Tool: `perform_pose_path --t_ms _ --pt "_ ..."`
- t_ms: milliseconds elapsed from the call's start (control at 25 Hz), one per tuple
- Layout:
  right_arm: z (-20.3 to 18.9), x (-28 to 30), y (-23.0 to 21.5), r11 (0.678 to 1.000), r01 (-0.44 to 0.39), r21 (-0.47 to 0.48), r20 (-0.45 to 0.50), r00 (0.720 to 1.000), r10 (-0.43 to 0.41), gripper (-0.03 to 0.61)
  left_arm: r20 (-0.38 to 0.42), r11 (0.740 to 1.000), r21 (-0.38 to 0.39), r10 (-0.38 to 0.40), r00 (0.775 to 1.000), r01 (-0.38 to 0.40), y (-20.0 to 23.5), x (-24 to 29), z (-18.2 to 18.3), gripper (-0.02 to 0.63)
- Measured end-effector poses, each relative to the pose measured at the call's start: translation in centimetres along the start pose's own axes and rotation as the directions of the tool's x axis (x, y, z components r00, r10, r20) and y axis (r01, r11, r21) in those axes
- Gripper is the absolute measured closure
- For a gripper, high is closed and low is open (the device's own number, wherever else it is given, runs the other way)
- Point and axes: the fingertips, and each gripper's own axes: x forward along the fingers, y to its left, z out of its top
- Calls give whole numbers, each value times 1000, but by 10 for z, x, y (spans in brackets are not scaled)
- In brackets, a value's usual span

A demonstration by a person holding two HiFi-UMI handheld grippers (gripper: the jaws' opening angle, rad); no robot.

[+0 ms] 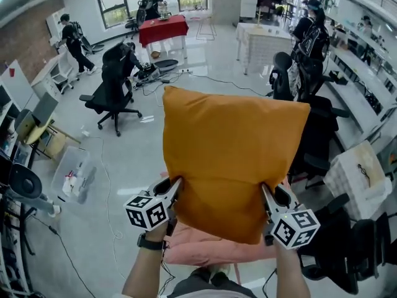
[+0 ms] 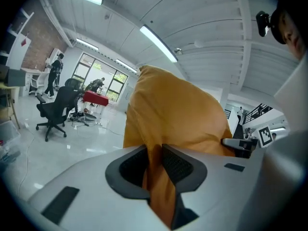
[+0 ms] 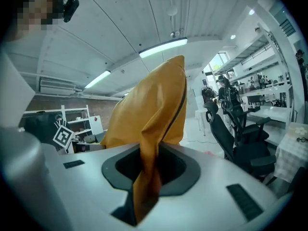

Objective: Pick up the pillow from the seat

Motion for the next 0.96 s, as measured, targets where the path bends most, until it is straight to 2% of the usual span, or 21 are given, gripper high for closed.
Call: perform_pose_path --t_ms 280,600,960 --pt "44 -29 23 999 -19 -32 91 996 22 494 61 998 59 1 998 -5 -32 -33 45 514" --pt "68 -45 33 998 -38 -45 136 990 43 495 93 994 105 15 996 -24 -54 -52 70 518" --pt "83 -46 36 997 -49 -59 156 986 58 495 124 992 117 25 992 -39 -60 -56 85 523"
